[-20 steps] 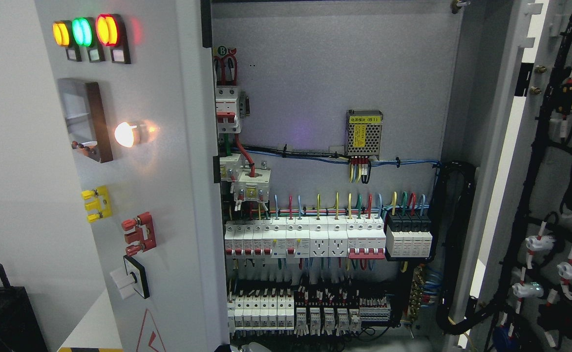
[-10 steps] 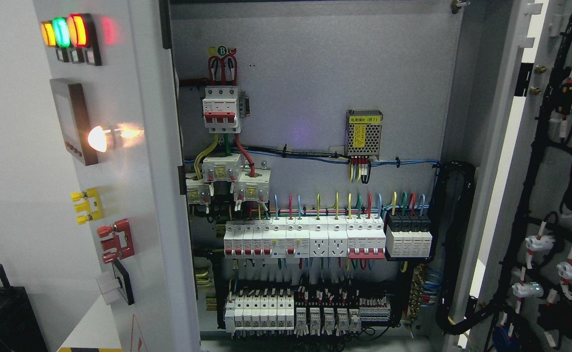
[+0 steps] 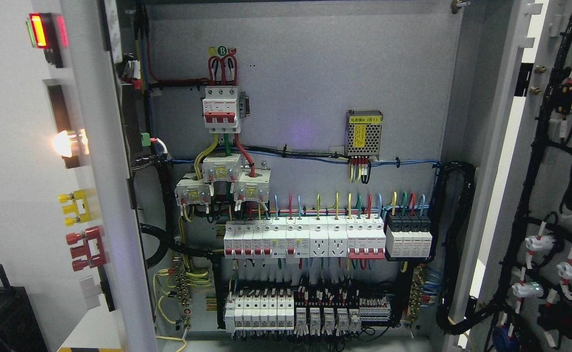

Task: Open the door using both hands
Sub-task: 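Keep pushing the indicator-light door with the right hand until fully open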

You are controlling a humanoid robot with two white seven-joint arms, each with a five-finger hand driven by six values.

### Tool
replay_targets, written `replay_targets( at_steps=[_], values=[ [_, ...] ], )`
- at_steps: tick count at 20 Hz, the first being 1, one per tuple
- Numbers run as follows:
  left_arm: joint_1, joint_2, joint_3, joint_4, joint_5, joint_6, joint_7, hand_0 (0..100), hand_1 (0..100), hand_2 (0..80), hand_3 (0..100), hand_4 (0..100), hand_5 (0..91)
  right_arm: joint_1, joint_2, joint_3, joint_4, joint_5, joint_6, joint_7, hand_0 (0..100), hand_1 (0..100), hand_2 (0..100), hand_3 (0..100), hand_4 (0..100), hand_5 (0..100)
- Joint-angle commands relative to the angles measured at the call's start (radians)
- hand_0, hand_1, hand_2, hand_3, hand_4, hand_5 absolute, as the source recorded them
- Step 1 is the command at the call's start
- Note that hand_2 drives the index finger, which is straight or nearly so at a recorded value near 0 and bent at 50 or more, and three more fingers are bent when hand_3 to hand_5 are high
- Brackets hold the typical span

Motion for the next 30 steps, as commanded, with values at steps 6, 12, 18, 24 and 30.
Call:
replay_targets(
  at_steps=[6,12,18,24,30],
  values=[
    [0.000,0.000,0.000,0.000,0.000,0.001,0.000,0,0,0.0,0,3,0.0,-0.006,0.075,0.036,-0.005,0.007,0.006,-0.006,0,0,0,0,0,0],
    [0.000,0.000,0.000,0.000,0.000,0.001,0.000,0,0,0.0,0,3,0.0,-0.009,0.090,0.059,-0.003,0.012,0.007,-0.007,0,0,0,0,0,0],
    [0.000,0.000,0.000,0.000,0.000,0.001,0.000,0,0,0.0,0,3,0.0,-0.012,0.110,0.068,-0.003,0.031,0.027,-0.009,0,0,0,0,0,0],
    [0.000,0.000,-0.001,0.000,0.000,-0.001,0.000,0,0,0.0,0,3,0.0,-0.012,0.149,0.068,0.000,0.068,0.064,-0.007,0,0,0,0,0,0],
    [0.000,0.000,0.000,0.000,0.000,-0.001,0.000,0,0,0.0,0,3,0.0,-0.010,0.159,0.064,0.000,0.085,0.063,-0.007,0,0,0,0,0,0]
  ],
)
